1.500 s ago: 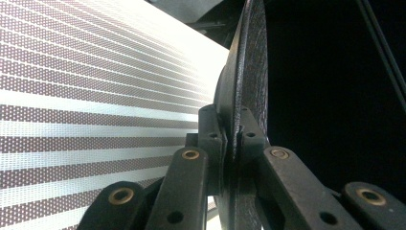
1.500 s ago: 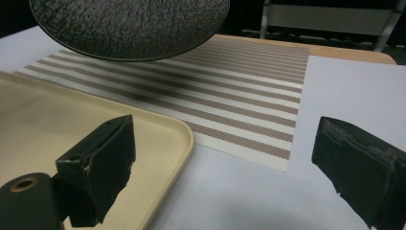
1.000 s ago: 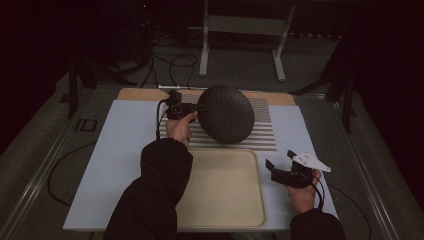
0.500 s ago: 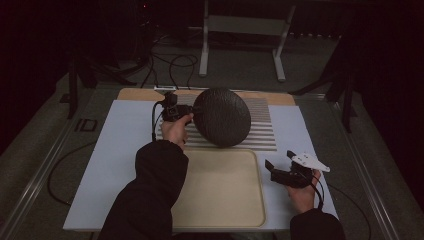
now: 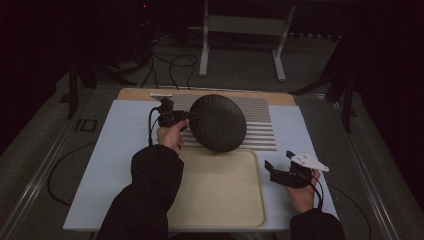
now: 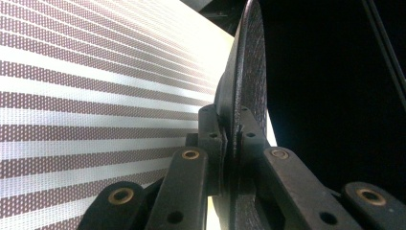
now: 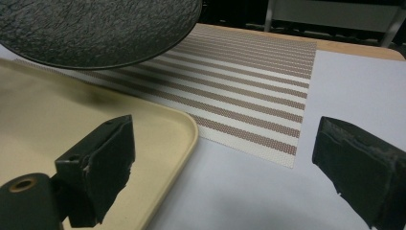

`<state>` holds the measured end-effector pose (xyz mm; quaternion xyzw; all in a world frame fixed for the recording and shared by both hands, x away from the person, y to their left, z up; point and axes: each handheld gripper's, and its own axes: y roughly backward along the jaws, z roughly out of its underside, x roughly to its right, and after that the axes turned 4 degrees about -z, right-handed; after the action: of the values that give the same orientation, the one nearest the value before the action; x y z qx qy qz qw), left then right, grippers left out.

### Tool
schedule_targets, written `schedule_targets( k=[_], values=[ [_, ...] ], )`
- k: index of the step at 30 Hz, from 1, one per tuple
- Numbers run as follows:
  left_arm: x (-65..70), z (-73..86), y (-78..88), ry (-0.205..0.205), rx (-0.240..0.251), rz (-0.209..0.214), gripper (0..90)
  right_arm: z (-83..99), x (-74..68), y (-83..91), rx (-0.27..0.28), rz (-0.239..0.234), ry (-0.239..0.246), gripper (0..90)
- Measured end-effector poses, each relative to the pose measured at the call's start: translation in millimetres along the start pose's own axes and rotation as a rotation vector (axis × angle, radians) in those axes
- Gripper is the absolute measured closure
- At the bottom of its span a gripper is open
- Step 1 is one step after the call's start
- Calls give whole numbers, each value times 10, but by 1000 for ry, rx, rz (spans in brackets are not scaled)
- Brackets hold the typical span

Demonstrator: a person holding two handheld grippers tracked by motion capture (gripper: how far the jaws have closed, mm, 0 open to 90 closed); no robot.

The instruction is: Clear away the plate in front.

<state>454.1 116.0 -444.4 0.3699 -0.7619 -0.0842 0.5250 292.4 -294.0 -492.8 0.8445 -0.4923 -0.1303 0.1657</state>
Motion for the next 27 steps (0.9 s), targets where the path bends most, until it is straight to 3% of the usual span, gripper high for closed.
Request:
schedule_targets(
  k=[14,27],
  values=[
    [-130,103,96,14,-14,5,863,1,-5,-6,-4,2,-1,74],
    [-239,274,178,22,-28,39,863,3,-7,-8,-6,3,1,74]
  ],
)
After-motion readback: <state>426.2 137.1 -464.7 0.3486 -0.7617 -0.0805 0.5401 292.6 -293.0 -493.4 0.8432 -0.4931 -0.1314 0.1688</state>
